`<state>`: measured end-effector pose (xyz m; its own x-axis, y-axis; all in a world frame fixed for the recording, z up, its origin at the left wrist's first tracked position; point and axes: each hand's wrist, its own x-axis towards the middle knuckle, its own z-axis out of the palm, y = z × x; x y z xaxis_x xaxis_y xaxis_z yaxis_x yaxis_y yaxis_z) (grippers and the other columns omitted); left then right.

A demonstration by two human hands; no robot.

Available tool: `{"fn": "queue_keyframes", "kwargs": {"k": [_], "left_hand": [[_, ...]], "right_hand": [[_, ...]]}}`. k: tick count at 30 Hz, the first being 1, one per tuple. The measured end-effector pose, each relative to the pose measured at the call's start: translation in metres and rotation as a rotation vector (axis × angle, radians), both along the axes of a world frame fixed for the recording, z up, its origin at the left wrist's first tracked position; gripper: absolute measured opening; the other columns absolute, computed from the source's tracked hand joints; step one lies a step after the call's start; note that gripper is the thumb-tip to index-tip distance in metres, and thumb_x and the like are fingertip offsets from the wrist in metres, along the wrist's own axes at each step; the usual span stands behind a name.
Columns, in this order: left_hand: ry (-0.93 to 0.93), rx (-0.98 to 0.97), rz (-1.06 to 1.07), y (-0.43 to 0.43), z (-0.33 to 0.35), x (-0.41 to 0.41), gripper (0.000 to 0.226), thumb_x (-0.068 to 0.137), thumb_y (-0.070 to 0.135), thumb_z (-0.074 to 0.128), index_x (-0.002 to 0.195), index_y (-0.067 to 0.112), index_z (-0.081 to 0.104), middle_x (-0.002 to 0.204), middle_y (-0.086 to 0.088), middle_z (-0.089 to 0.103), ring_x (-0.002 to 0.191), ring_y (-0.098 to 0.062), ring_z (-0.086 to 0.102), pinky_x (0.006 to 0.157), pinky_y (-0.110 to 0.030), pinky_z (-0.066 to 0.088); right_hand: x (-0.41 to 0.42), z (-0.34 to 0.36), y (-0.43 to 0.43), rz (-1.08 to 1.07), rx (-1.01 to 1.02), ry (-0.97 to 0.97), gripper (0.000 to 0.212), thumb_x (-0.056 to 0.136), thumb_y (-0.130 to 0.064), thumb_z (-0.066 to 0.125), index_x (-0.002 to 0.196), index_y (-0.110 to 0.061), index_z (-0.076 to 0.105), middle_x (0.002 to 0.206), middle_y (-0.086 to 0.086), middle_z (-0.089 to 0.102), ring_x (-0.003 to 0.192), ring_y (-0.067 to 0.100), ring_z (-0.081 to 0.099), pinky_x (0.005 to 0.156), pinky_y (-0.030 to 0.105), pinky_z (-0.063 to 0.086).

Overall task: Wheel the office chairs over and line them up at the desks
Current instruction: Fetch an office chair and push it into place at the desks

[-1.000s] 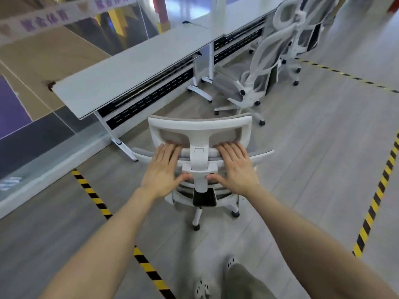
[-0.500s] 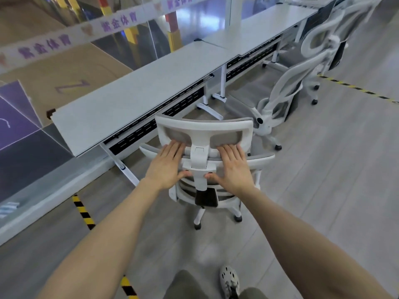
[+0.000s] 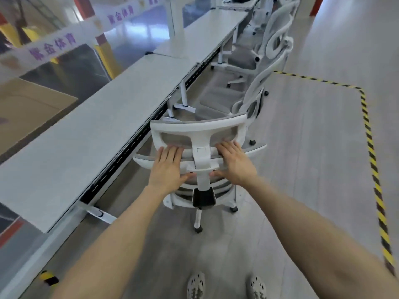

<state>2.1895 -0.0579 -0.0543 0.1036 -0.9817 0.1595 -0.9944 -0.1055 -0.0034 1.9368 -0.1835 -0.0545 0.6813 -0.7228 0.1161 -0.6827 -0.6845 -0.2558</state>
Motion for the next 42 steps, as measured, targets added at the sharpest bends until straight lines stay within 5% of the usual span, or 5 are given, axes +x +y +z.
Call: {"fn": "queue_keyframes", "kwargs": {"k": [6,14,21,27,42], "left_hand": [[0.056,0.041,-0.017,-0.005,0.009,0.038,0.1,0.089,0.078,0.067,0.16,0.01,0.046,0.163,-0.016,0.046,0.154,-0.038,0.043,0.132,-0.056,0.032],[0.163,-0.034,-0.076,0.054,0.009,0.006,0.022,0.101,0.04,0.062,0.086,0.023,0.062,0.086,0.005,0.066,0.077,-0.025,0.066,0.068,-0.041,0.053],[0.04,0.613,-0.457,0.078,0.003,-0.14,0.033,0.103,0.053,0.06,0.116,0.024,0.07,0.118,-0.001,0.074,0.107,-0.028,0.071,0.089,-0.043,0.06],[-0.115,0.682,-0.85,0.161,0.017,-0.323,0.048,0.111,0.05,0.057,0.147,0.019,0.061,0.142,-0.006,0.069,0.129,-0.031,0.066,0.103,-0.042,0.055],[-0.346,0.594,-1.549,0.429,0.037,-0.68,0.047,0.108,0.051,0.058,0.147,0.025,0.061,0.141,0.0,0.067,0.124,-0.027,0.068,0.101,-0.045,0.059]], "right_hand": [[0.04,0.025,0.021,-0.099,0.047,0.14,0.105,0.09,-0.075,0.067,0.17,-0.017,0.032,0.178,0.004,0.031,0.169,0.025,0.016,0.139,0.056,0.009],[-0.027,0.027,0.102,-0.254,0.208,0.118,0.07,0.107,-0.049,0.061,0.167,-0.018,0.04,0.179,0.002,0.03,0.163,0.026,0.032,0.133,0.05,0.027],[-0.183,-0.003,0.256,-0.702,0.535,0.108,0.064,0.11,-0.048,0.06,0.164,-0.018,0.044,0.168,0.004,0.045,0.147,0.032,0.053,0.117,0.046,0.048],[-0.311,-0.002,0.46,-1.074,0.642,0.047,0.06,0.109,-0.046,0.06,0.161,-0.02,0.048,0.162,0.003,0.052,0.145,0.029,0.054,0.113,0.045,0.049],[-0.498,0.017,0.851,-1.855,0.627,-0.19,0.048,0.102,-0.047,0.065,0.144,-0.025,0.063,0.14,0.002,0.07,0.133,0.029,0.063,0.104,0.04,0.054]]}}
